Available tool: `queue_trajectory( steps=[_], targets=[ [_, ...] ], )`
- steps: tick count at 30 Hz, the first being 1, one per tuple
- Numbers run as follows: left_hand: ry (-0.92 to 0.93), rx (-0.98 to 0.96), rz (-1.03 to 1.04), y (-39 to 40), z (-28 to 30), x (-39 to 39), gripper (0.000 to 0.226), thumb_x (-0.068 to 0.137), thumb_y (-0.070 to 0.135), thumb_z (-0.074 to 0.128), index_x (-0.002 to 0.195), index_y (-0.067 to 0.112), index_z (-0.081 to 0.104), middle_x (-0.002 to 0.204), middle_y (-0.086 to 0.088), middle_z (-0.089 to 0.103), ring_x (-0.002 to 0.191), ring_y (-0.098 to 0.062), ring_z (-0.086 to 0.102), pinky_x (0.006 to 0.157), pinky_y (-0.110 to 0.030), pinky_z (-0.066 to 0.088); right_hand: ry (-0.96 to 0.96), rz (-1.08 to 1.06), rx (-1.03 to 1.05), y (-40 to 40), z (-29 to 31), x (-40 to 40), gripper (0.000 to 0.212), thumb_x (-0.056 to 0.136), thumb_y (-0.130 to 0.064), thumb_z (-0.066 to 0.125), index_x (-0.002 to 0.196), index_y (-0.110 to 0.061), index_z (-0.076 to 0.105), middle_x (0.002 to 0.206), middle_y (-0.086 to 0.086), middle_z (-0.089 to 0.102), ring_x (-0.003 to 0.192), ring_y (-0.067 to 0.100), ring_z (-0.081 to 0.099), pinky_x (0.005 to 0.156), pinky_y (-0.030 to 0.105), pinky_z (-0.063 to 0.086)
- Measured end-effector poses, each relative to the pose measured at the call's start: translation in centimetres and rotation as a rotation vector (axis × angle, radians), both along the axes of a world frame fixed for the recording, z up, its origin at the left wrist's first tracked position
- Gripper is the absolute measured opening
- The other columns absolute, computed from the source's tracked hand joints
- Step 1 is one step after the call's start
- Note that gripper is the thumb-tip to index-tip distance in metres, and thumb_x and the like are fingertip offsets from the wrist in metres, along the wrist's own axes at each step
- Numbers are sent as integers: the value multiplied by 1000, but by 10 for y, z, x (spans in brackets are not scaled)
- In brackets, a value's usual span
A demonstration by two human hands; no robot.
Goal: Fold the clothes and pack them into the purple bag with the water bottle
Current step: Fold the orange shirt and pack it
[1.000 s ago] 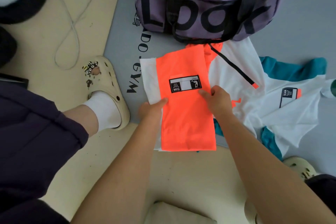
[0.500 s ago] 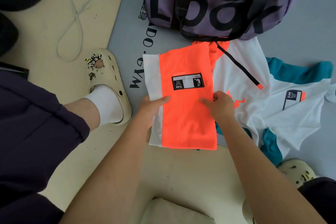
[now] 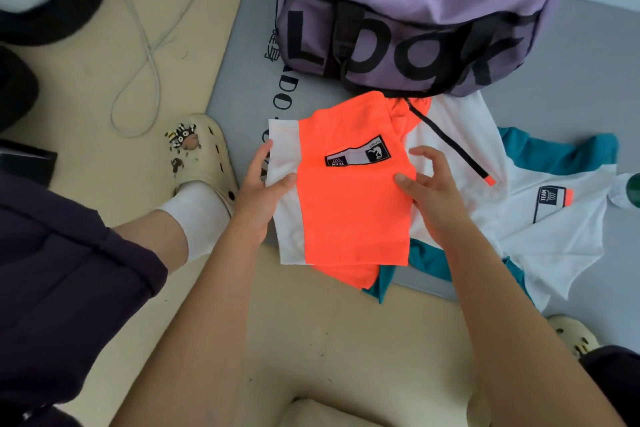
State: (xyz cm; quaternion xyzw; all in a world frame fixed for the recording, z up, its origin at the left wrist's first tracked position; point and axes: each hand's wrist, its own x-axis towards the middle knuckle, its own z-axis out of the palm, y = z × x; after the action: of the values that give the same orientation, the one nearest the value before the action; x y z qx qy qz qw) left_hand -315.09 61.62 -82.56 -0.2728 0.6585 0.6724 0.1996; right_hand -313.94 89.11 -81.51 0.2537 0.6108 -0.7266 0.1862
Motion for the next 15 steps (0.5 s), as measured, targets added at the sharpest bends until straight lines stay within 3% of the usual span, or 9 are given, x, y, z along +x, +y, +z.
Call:
queue_trajectory(
  steps=[3, 5, 8, 10, 12, 15],
  targets=[
    [41, -65, -162, -5, 5, -5, 40, 89, 10, 67, 121, 34, 66, 132, 10, 62, 128, -9, 52, 110, -34, 39, 72, 185, 81, -1, 8, -9, 37, 90, 3, 59, 113, -25, 64, 106, 13, 68, 93, 19, 64, 85, 34, 53],
    [-5, -66, -228, -7, 8, -7, 37, 85, 8, 72, 112, 32, 71, 124, 8, 67, 121, -11, 58, 99, -25, 46, 57, 311, 198, -2, 11, -14, 39, 87, 3, 63, 108, -29, 68, 122, 3, 65, 106, 17, 60, 96, 32, 50],
    [-35, -153, -358, -7, 6, -10, 49, 79, 3, 76, 119, 30, 67, 127, 7, 62, 117, -11, 57, 93, -17, 46, 22, 559, 502, -5, 13, -18, 53, 81, -3, 70, 120, -37, 61, 127, -9, 57, 103, 11, 54, 88, 21, 44],
    [-10, -318, -463, -5, 3, -11, 54, 78, 4, 76, 125, 27, 63, 125, 12, 59, 113, -5, 53, 80, -2, 38, 55, 747, 696, -7, 11, -19, 61, 80, -4, 70, 133, -29, 53, 126, -2, 54, 104, 14, 50, 87, 22, 38],
    [31, -436, -513, -2, -1, -11, 50, 80, 7, 75, 126, 24, 64, 118, 13, 58, 107, -4, 52, 70, 2, 35, 115, 833, 822, -10, 8, -19, 63, 80, -2, 68, 138, -20, 49, 125, 8, 55, 109, 23, 52, 88, 24, 37],
    [120, -562, -508, 3, -6, -7, 30, 85, 8, 69, 111, 21, 73, 101, 9, 63, 85, -5, 54, 60, -2, 37, 201, 835, 1015, -14, 6, -22, 51, 82, -4, 67, 131, -13, 55, 108, 16, 56, 104, 35, 54, 89, 38, 41]
  ],
)
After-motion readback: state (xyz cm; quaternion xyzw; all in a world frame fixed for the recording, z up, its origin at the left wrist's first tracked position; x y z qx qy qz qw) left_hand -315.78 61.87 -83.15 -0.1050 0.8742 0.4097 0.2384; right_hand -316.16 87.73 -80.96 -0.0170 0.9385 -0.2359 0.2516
